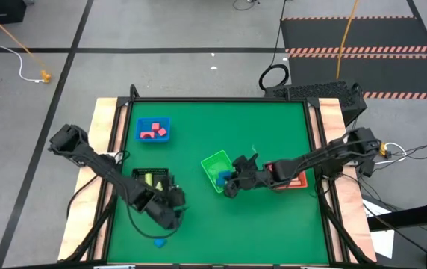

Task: Sort & place blocks by color
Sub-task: Put the top blue block into the green basket, then put the blue block into the green basket

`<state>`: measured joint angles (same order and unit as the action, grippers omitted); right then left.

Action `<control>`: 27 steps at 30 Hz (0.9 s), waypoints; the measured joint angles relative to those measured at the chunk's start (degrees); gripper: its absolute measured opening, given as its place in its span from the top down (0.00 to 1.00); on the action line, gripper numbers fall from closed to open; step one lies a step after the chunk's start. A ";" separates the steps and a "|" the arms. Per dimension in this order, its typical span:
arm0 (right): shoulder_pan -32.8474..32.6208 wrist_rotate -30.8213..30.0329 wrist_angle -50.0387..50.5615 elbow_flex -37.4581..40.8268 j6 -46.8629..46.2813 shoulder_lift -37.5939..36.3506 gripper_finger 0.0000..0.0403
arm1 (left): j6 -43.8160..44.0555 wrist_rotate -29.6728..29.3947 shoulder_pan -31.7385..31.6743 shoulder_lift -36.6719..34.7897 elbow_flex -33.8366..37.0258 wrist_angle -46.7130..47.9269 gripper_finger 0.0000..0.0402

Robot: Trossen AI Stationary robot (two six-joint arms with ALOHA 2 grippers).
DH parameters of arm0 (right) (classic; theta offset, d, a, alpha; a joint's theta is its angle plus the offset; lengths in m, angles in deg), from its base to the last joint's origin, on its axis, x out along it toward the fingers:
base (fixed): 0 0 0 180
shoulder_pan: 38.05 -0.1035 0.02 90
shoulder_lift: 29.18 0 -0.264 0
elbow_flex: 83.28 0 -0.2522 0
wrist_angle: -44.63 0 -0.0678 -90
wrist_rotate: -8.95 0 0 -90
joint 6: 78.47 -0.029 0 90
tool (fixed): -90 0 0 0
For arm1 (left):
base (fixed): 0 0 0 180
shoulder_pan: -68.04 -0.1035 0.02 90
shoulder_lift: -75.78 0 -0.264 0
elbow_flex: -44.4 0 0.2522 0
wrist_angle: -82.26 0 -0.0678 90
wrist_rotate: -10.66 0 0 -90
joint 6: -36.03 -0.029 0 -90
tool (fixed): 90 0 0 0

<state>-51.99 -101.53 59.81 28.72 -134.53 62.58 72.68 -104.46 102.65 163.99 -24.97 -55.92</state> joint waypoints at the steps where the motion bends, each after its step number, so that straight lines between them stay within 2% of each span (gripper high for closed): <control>1: -0.04 -0.48 -0.40 0.00 0.31 0.54 0.87 | 2.81 3.28 0.68 0.00 0.00 1.65 0.41; 5: -0.04 -2.04 -0.54 0.00 1.73 1.88 0.85 | 10.43 16.28 3.96 0.00 0.00 6.49 0.46; 7: -0.05 -2.03 -1.56 0.00 3.17 1.94 0.83 | 13.27 19.83 5.84 0.00 0.00 7.76 0.49; 12: -0.06 -1.99 -7.12 0.00 8.70 1.88 0.71 | 21.66 20.63 10.08 0.00 0.00 7.93 0.52; 17: -0.06 -1.86 -11.92 0.00 12.72 1.81 0.55 | 33.48 20.96 12.16 0.00 0.00 8.63 0.51; 20: -0.04 -1.84 -14.33 0.00 14.89 1.81 0.47 | 39.91 23.20 12.42 0.00 0.00 9.19 0.49; 27: -0.04 -1.89 -17.53 0.00 21.57 1.81 0.38 | 53.58 23.69 12.44 0.00 0.00 8.58 0.48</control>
<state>-52.03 -103.42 42.28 28.72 -112.96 64.40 126.26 -80.77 115.09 163.99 -24.97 -47.34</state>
